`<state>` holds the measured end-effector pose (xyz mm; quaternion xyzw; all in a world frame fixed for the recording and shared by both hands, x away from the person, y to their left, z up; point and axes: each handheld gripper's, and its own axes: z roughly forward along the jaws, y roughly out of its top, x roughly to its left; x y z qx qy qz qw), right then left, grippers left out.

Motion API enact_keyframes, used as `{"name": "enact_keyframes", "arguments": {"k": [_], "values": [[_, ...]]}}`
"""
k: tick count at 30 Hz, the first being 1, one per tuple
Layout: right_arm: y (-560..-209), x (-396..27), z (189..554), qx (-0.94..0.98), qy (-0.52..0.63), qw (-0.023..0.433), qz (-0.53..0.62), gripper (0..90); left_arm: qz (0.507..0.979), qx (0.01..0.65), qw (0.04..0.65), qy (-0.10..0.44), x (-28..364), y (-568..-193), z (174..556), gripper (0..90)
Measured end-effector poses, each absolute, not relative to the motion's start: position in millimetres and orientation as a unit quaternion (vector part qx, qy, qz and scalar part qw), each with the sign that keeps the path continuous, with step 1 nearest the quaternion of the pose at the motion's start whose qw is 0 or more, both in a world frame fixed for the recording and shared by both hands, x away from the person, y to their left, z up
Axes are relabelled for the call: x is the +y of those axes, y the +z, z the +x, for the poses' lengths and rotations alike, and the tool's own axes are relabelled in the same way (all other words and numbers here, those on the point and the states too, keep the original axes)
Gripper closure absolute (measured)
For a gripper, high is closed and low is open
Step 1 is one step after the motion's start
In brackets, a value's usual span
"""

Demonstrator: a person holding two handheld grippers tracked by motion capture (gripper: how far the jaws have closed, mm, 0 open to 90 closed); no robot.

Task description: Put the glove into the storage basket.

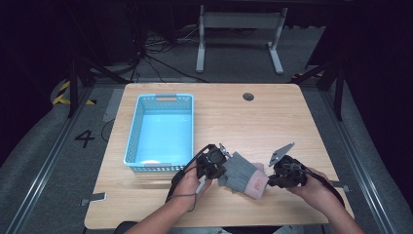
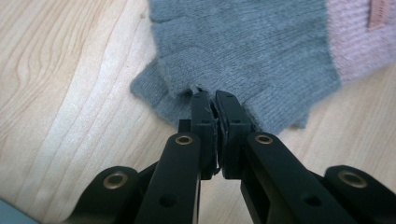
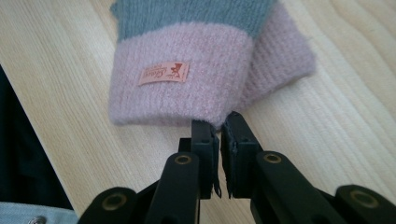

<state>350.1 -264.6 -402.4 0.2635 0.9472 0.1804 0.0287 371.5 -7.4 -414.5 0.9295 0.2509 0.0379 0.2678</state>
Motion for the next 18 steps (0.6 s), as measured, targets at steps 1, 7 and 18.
{"name": "enact_keyframes", "arguments": {"k": [1, 7, 18], "values": [[-401, -265, 350, 0.946, 0.182, 0.032, 0.266, 84.1, 0.929, 0.250, 0.270, 0.041, -7, -413, 370, 87.1], [-394, -269, 354, 0.940, 0.197, 0.039, 0.275, 84.4, 0.925, 0.249, 0.283, 0.043, -2, -406, 361, 87.1], [-388, -270, 366, 0.933, 0.215, 0.060, 0.284, 84.9, 0.924, 0.245, 0.288, 0.054, 3, -401, 347, 87.1]]}}
